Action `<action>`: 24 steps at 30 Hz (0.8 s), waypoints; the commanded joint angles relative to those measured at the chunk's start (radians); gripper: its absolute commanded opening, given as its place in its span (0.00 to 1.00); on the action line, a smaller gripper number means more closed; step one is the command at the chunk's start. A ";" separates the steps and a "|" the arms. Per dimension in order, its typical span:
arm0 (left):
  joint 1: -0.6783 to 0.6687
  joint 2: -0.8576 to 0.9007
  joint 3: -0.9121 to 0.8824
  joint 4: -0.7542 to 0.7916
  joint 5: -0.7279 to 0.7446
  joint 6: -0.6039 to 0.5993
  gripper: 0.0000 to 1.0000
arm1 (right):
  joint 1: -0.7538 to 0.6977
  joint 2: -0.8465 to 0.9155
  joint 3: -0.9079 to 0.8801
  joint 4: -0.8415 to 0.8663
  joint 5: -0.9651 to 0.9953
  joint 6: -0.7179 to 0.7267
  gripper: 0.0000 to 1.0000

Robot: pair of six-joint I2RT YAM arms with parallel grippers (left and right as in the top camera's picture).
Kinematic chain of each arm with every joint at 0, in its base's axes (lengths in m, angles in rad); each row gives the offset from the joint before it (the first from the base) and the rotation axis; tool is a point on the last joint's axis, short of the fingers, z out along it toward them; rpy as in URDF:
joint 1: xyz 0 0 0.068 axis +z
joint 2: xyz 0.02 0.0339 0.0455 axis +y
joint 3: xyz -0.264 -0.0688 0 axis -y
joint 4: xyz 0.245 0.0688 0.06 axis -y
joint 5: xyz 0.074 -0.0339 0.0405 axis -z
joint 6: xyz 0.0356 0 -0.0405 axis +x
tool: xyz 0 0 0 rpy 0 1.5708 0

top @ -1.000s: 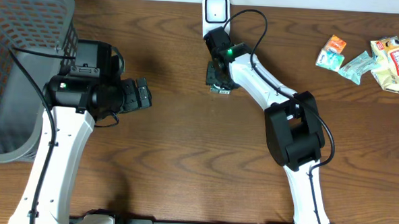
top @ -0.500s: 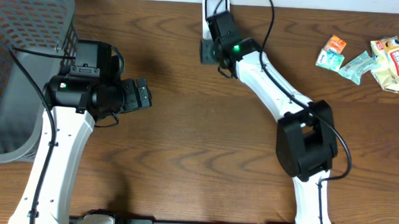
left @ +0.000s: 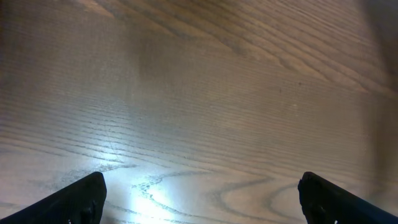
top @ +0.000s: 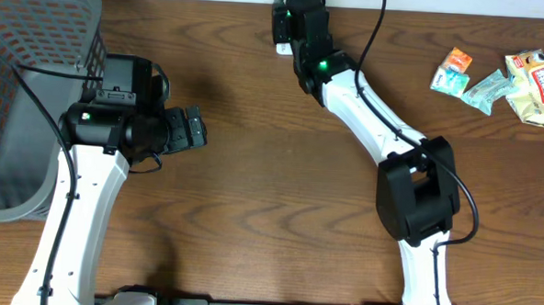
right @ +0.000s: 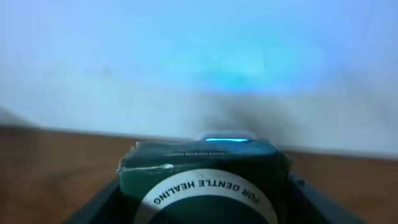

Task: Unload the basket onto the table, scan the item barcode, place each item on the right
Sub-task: 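Lift the tin and hold it up to the scanner face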

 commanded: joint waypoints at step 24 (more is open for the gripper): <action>0.005 0.000 0.003 -0.001 -0.007 0.010 0.98 | -0.074 0.169 0.007 0.340 0.024 -0.115 0.48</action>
